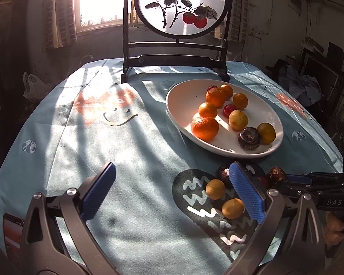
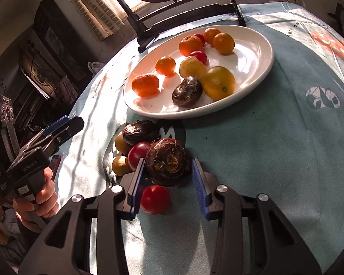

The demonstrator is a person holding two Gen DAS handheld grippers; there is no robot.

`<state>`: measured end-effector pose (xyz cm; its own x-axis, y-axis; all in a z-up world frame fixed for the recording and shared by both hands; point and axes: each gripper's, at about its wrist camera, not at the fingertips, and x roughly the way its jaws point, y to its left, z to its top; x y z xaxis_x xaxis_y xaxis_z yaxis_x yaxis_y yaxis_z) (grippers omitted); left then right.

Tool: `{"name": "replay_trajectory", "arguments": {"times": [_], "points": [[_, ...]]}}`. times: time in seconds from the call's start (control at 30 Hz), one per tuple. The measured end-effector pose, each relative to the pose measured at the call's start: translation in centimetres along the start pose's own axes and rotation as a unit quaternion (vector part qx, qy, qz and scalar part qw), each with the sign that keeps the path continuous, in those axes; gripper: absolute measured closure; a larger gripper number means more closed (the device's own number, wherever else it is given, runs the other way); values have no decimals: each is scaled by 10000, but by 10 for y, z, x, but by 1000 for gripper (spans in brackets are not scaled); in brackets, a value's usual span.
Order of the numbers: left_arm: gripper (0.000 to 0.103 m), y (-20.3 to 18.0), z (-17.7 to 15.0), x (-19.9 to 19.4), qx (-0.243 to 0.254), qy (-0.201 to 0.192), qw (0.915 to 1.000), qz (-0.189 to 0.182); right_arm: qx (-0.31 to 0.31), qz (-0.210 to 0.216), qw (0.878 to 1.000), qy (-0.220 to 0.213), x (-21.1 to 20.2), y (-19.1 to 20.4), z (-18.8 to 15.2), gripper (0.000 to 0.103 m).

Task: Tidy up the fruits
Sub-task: 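Grasp the large dark brown fruit with the right tool while the left tool grasps a yellow fruit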

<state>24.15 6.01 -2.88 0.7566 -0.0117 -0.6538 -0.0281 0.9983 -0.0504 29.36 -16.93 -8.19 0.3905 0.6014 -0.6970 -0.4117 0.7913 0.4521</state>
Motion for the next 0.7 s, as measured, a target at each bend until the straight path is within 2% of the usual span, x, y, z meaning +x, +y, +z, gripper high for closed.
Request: {"name": "replay_trajectory", "arguments": {"times": [0.13,0.23,0.33,0.4,0.6,0.7], "points": [[2,-8,-5,1,195,149,9992,-302,32,128,9995,-295,-15,0,3,63],[3,-23,-13,0,551,257,9964,-588,74,97,9992,-370,-18,-1,4,63],[19,-44,-25,3,1050,419,9911,-697,87,-13,9993,-362,-17,-2,4,63],[39,-53,-32,8,1217,618,9868,-875,83,-43,9993,-374,-17,-3,5,63],[64,-58,-41,21,1308,945,9811,-1071,53,-90,9991,-417,-18,-2,5,63],[69,-58,-42,24,1298,1006,9801,-1119,52,-99,9991,-417,-18,-2,5,63]]}}
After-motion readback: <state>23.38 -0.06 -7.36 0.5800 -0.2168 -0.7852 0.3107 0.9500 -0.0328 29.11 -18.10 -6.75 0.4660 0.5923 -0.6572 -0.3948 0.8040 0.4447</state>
